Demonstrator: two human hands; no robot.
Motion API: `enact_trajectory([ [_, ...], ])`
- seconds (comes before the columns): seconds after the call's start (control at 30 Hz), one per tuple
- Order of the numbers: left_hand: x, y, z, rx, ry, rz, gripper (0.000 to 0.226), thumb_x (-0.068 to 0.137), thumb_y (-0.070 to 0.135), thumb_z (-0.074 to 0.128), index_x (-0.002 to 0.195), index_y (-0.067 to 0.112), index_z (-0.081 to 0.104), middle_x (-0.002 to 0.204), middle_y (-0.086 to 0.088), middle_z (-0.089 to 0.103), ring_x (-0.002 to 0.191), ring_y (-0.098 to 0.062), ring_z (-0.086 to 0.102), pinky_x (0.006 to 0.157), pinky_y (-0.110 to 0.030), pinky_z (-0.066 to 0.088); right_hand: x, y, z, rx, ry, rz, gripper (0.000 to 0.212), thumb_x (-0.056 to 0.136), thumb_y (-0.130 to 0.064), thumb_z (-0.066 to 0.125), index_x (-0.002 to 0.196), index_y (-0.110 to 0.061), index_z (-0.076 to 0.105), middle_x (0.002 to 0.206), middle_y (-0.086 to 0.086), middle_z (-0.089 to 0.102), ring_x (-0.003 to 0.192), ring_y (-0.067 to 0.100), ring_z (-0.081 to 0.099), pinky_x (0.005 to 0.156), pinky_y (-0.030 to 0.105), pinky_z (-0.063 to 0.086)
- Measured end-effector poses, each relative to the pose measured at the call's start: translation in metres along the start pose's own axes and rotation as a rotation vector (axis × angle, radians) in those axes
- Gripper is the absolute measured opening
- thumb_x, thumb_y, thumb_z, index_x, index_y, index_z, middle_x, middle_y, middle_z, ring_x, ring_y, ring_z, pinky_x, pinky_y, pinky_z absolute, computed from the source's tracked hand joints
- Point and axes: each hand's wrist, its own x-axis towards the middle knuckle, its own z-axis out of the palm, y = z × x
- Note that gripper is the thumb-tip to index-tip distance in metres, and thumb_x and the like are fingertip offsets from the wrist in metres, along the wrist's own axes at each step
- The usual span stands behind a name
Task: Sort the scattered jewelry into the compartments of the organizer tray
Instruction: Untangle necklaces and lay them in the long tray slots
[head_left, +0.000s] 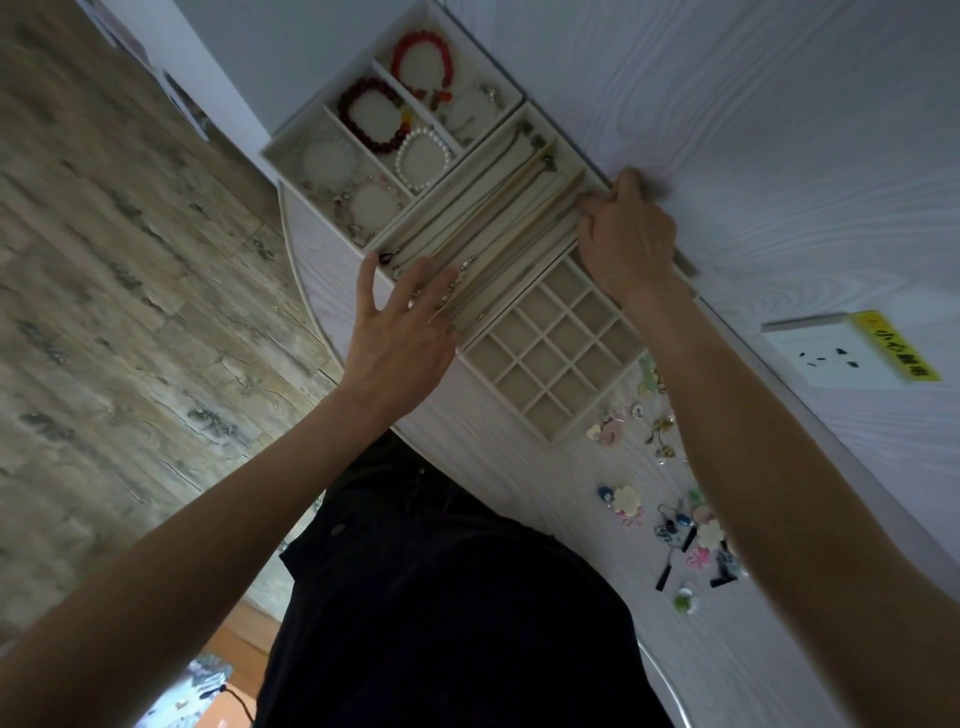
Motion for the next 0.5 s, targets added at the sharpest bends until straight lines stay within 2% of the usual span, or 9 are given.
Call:
enact_trajectory([
  [0.23,0.002,-0.002,-0.003,0.006,-0.004,0.004,0.023,0.089,0.025,0.057,0.075,0.015,0.072,0.137,-0.003,0.052,0.130,-0.026,0.041,0.110,-0.060,0.007,0.001,-0.002,0.000,0.000,-0.009,0.007,0.037,0.100,-0.026,0.031,0.114,-0.008,0.060,0.123,0.017,0.044,0.081,0.032,0.056,0.065,0.032,0.031],
  [0.33,0.002,-0.002,-0.004,-0.005,-0.005,0.004,0.023,0.089,0.024,0.056,0.076,0.015,0.072,0.136,-0.004,0.053,0.130,-0.026,0.042,0.111,-0.059,0.009,0.000,-0.002,-0.002,0.029,0.009,-0.005,0.035,0.099,-0.025,0.033,0.115,-0.010,0.060,0.121,0.017,0.045,0.075,0.027,0.051,0.064,0.030,0.029],
  [0.43,0.000,-0.001,-0.008,-0.069,0.018,0.015,0.022,0.090,0.023,0.054,0.079,0.015,0.071,0.134,-0.005,0.055,0.127,-0.027,0.044,0.109,-0.054,0.022,-0.006,-0.001,-0.009,0.079,0.044,-0.004,0.035,0.098,-0.023,0.035,0.118,-0.012,0.061,0.115,0.014,0.049,0.072,0.018,0.042,0.064,0.028,0.028],
  [0.5,0.002,0.000,-0.013,-0.188,0.062,0.053,0.022,0.092,0.022,0.052,0.085,0.014,0.070,0.128,-0.006,0.059,0.123,-0.028,0.048,0.102,-0.046,0.032,-0.014,0.000,-0.016,0.159,0.067,0.022,0.036,0.097,-0.022,0.036,0.123,-0.015,0.060,0.116,0.011,0.051,0.076,0.019,0.046,0.066,0.027,0.031],
])
